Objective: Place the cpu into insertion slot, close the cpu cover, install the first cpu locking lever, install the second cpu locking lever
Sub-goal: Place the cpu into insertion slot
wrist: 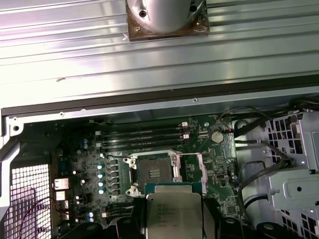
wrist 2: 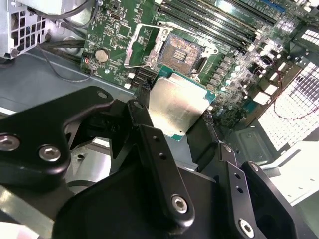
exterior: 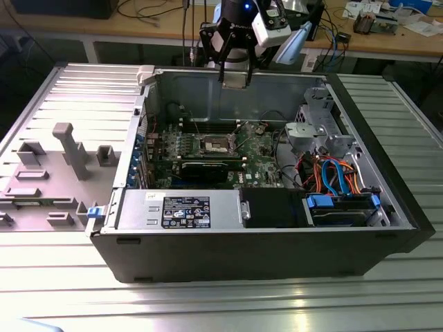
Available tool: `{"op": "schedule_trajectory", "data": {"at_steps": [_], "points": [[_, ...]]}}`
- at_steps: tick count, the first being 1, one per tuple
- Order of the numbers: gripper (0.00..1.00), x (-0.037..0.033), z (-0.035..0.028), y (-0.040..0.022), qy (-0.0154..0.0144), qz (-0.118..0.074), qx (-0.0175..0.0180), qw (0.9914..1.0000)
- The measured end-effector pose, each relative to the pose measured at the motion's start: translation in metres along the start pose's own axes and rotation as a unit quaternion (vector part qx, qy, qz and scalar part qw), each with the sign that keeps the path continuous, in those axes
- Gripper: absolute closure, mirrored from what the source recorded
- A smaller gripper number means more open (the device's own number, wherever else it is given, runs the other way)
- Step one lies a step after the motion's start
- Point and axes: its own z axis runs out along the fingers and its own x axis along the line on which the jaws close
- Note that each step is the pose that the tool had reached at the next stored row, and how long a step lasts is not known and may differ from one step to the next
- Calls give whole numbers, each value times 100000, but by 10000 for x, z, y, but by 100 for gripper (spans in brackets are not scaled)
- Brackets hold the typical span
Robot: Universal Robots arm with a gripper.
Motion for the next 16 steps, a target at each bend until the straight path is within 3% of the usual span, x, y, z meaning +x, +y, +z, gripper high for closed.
{"op": "schedule_trajectory", "data": {"at_steps": [16], "points": [[46, 0, 0, 0, -67, 734, -15, 99997]]}}
